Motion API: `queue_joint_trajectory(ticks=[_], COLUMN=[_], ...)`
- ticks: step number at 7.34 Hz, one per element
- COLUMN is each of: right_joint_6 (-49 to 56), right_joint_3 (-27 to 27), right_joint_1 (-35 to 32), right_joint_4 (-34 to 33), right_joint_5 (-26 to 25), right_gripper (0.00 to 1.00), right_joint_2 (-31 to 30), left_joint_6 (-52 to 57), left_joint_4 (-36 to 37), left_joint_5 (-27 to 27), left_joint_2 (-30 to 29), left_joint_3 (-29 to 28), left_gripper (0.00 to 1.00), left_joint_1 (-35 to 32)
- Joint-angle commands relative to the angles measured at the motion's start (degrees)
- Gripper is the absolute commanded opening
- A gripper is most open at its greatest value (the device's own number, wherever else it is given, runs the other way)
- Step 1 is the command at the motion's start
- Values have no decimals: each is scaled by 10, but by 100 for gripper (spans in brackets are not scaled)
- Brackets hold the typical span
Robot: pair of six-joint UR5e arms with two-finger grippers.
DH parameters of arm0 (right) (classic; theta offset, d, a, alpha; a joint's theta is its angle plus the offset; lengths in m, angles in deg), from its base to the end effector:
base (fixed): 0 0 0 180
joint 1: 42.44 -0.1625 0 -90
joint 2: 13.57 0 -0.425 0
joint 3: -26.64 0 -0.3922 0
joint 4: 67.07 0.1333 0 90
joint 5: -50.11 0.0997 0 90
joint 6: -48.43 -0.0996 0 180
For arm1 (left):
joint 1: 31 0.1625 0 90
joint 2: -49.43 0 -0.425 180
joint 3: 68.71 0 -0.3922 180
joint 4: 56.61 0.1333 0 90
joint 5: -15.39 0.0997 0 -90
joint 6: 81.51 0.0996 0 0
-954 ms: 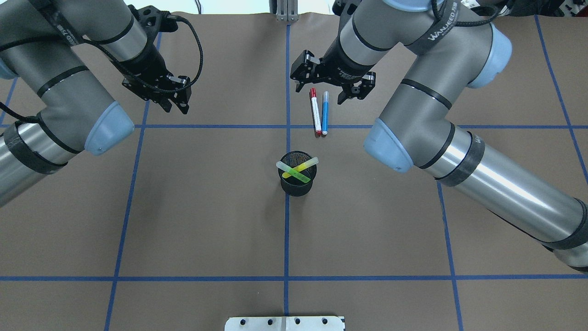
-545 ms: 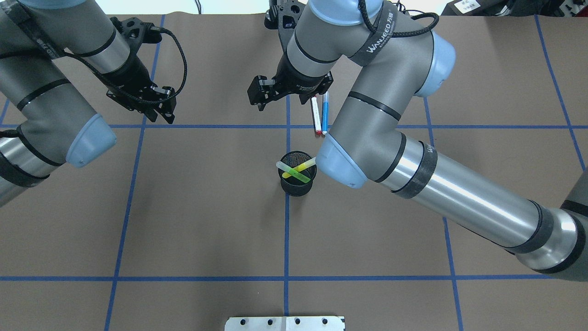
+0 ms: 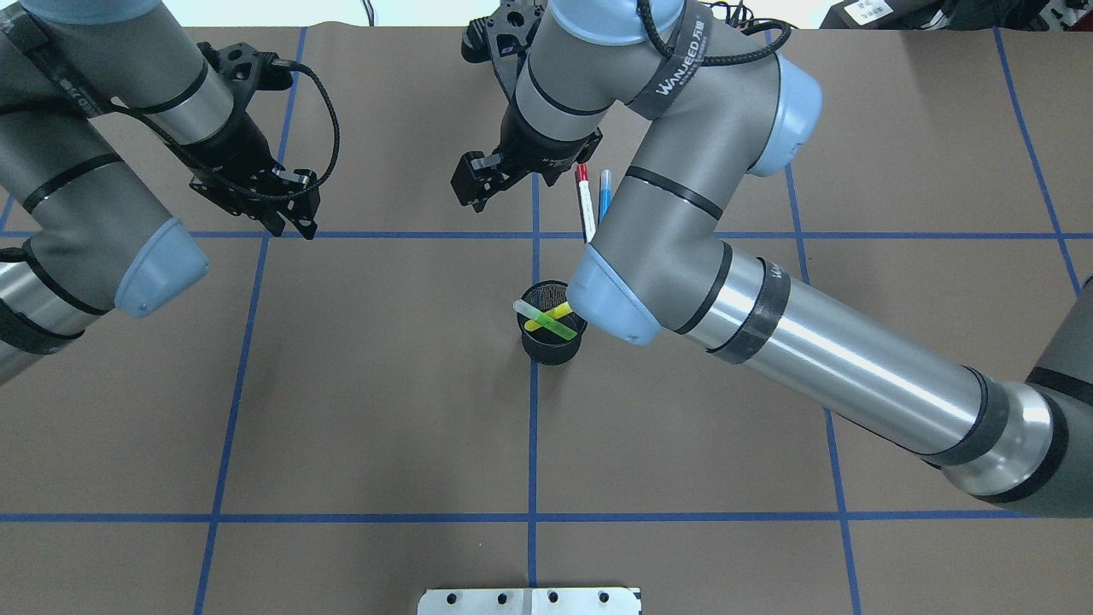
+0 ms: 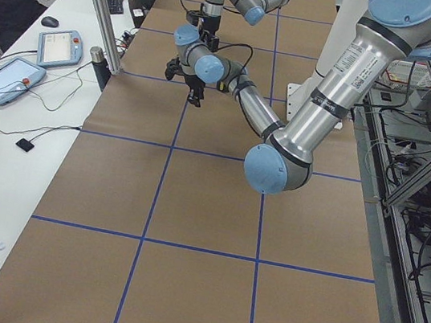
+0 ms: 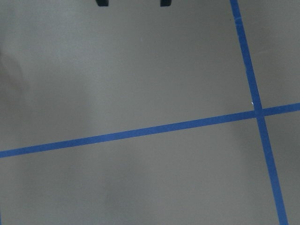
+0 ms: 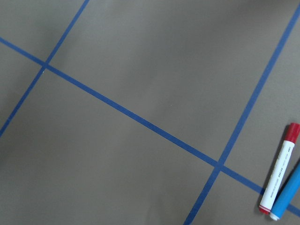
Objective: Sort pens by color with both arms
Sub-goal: 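Move the right gripper over the pen cup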
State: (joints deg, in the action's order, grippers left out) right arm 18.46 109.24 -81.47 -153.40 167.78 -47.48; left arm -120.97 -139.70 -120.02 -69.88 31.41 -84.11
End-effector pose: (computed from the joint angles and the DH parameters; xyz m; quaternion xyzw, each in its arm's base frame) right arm -0.5219 -0.5351 0.0799 0.1866 -0.4413 -0.2625 0.8376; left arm 0.3299 -0.5434 0.2894 -0.0260 0.4509 0.0882 0.8878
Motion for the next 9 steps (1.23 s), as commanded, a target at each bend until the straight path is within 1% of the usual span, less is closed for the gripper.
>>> queue_joint_trajectory(ticks=[1, 4, 5, 7, 8, 9], right_joint_6=[47, 46, 46, 42, 42, 42], right_joint_3=[-24, -4, 12, 39, 47, 48], right_joint_1=[11, 17, 25, 47, 63, 69], right_joint_4=[-2, -30, -37, -38, -38, -38], right_joint_5=[-5, -4, -4, -7, -34, -42], right_gripper=[89, 88, 87, 85, 81, 75], right_joint_2=[0, -12, -25, -47, -55, -57], left_joint_6=[0, 0, 0, 0, 0, 0], left_joint_4=[8, 13, 15, 29, 30, 30], left_joint_5=[-6, -6, -6, -6, -5, -6], left_joint_2=[25, 54, 55, 55, 56, 56], left_joint_3=[16, 31, 35, 39, 39, 38], left_gripper=[50, 52, 55, 55, 55, 55], left_joint_1=[-2, -9, -10, -16, -18, -19])
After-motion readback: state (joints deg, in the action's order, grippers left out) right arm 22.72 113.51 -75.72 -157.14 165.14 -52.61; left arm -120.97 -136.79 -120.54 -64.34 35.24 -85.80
